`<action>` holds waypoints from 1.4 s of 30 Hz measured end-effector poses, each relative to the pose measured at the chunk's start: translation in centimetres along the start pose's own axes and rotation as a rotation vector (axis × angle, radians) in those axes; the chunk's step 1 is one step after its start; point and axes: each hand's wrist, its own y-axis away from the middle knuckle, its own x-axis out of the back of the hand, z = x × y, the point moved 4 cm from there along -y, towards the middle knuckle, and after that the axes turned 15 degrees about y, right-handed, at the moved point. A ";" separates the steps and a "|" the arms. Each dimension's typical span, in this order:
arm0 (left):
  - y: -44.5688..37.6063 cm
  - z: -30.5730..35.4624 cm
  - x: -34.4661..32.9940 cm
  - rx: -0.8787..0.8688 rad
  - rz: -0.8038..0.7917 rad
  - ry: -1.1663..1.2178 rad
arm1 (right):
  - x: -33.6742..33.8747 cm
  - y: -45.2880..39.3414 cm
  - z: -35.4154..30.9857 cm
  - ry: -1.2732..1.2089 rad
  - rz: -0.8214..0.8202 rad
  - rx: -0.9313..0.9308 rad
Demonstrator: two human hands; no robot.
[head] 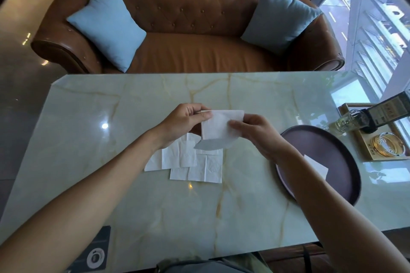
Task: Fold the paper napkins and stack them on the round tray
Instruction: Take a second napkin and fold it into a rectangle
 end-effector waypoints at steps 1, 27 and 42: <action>-0.1 -0.5 0.1 0.031 0.021 -0.013 | -0.1 -0.1 0.2 0.001 0.034 -0.019; -0.3 -5.5 -1.5 -0.081 0.133 -0.482 | 0.7 1.2 3.2 0.814 0.229 -0.003; -5.4 -6.3 -10.0 -0.047 -0.016 -0.515 | 8.0 3.6 5.3 0.840 0.080 -0.042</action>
